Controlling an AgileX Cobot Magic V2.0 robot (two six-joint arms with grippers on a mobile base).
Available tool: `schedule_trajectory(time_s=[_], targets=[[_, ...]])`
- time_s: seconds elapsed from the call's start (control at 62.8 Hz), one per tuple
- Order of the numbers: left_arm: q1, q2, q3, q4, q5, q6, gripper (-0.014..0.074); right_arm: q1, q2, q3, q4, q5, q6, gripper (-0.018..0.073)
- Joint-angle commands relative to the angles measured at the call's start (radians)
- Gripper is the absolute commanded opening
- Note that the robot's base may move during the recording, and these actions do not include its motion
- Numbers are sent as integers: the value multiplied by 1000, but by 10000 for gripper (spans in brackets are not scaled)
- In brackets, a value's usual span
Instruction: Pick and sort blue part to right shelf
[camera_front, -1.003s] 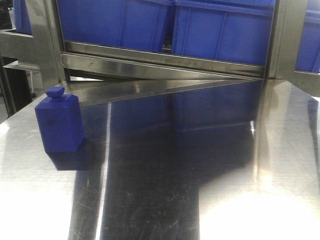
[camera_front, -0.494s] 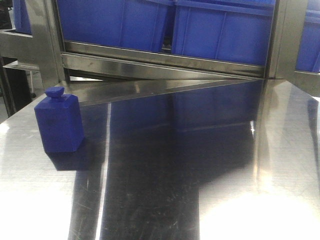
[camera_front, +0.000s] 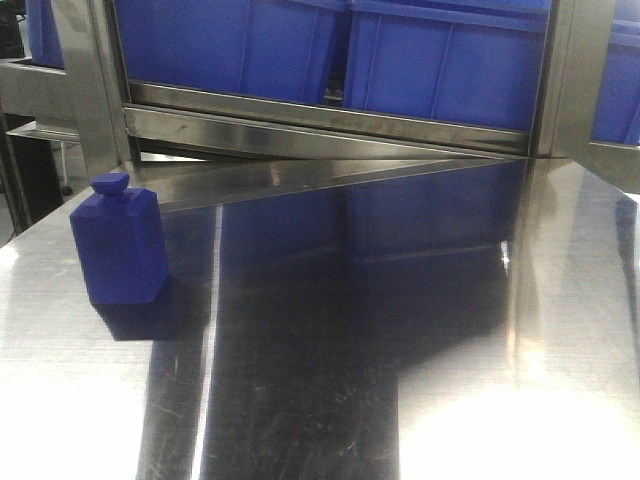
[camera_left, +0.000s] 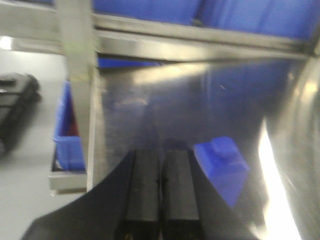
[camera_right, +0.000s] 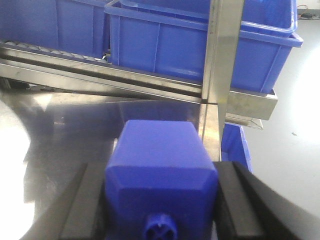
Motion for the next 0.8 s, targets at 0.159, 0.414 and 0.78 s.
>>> schedule_trajectory(time_s=[0.159, 0.414, 0.78], targets=[[-125, 234, -223, 4, -12, -10, 335, -6, 4, -31, -7, -91, -10, 424], [-156, 447, -474, -10, 192, -13, 554, -6, 4, -31, -7, -91, -10, 424], [-156, 753, -856, 3, 751, -224, 554, -6, 4, -31, -7, -91, -10, 424]])
